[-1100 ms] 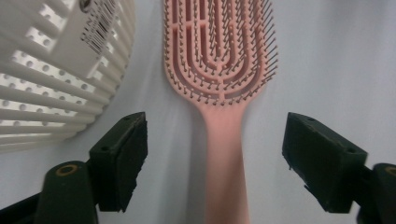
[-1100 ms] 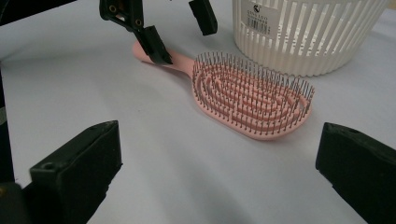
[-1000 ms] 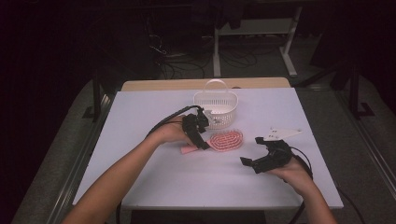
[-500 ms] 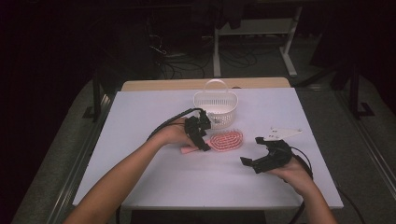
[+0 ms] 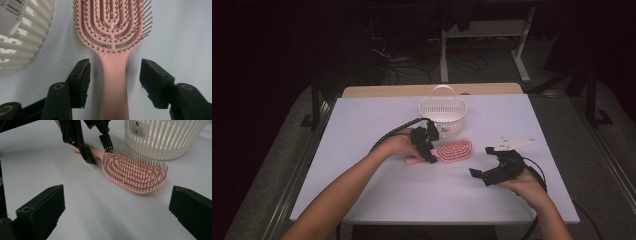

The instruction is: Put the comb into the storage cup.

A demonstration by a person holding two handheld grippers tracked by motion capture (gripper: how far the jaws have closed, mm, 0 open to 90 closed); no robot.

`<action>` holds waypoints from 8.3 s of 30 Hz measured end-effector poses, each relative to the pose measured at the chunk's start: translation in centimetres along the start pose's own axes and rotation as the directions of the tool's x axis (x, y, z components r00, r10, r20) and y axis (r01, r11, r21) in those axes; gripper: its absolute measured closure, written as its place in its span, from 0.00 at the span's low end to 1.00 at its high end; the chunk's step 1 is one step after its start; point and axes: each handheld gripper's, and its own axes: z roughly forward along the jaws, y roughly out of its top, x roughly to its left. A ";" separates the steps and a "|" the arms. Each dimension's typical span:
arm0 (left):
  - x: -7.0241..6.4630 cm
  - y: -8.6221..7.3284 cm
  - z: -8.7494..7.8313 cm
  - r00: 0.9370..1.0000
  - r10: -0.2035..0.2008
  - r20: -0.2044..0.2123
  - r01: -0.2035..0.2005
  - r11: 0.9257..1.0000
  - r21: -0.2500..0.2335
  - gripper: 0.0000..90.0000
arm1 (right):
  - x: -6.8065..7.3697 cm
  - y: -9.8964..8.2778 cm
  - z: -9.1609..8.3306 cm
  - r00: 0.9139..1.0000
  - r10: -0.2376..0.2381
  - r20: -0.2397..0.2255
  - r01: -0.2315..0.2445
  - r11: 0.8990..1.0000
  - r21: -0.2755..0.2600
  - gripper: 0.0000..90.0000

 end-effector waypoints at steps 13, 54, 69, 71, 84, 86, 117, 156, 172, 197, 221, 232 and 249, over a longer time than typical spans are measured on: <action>0.1 0.2 0.4 1.000 0.003 -0.003 -0.003 1.000 0.023 0.61 | 0.0 0.0 0.0 1.000 0.001 -0.001 -0.001 1.000 0.000 0.00; 0.2 1.0 0.5 0.999 0.005 -0.034 -0.002 0.996 0.090 0.79 | 0.0 0.0 0.0 1.000 0.004 -0.002 -0.004 1.000 0.001 0.00; 0.1 0.1 -0.4 0.999 -0.016 -0.031 0.017 1.000 0.027 0.79 | -0.1 0.0 0.0 1.000 0.006 0.000 -0.006 1.000 0.001 0.00; 0.1 0.0 -0.8 0.999 -0.021 -0.031 0.021 1.000 0.016 0.79 | -0.1 0.0 0.0 1.000 0.006 0.001 -0.006 1.000 0.002 0.00; 0.1 -0.9 -2.2 0.999 -0.032 0.001 0.032 0.998 -0.060 0.79 | -0.1 0.0 0.0 1.000 0.007 0.001 -0.007 1.000 0.002 0.00; 0.0 -0.9 -2.5 0.999 -0.032 0.002 0.032 0.997 -0.077 0.79 | -0.1 0.0 0.0 1.000 0.007 0.001 -0.007 1.000 0.002 0.00; -0.8 -1.6 -6.4 0.998 -0.022 0.052 0.036 0.956 -0.292 0.79 | -0.1 0.0 0.0 1.000 0.007 0.001 -0.007 1.000 0.002 0.00; 1.0 -0.8 -10.9 0.996 -0.089 -0.010 0.073 0.871 -0.485 0.79 | -0.1 0.0 0.0 1.000 0.005 -0.001 -0.005 1.000 0.001 0.00; 2.3 -0.6 -11.7 0.987 -0.156 -0.047 0.103 0.823 -0.559 0.78 | -0.1 0.0 0.0 1.000 0.007 -0.003 -0.007 1.000 0.000 0.00; 4.8 2.2 -12.6 0.983 -0.155 -0.098 0.059 0.774 -0.630 0.78 | -0.1 0.0 -0.1 1.000 0.011 -0.007 -0.012 1.000 -0.009 0.00; 7.8 3.7 -9.0 0.985 -0.143 -0.095 0.047 0.755 -0.654 0.78 | -0.2 0.0 -0.2 1.000 0.014 -0.014 -0.014 1.000 -0.014 0.00; 8.3 4.0 -7.2 0.987 -0.130 -0.093 0.041 0.771 -0.635 0.78 | -0.3 -0.1 -0.2 1.000 0.014 -0.015 -0.014 1.000 -0.012 0.00; 8.8 3.9 -5.1 0.986 -0.129 -0.101 0.047 0.811 -0.583 0.78 | -0.4 -0.1 -0.2 1.000 0.011 -0.017 -0.012 1.000 -0.011 0.00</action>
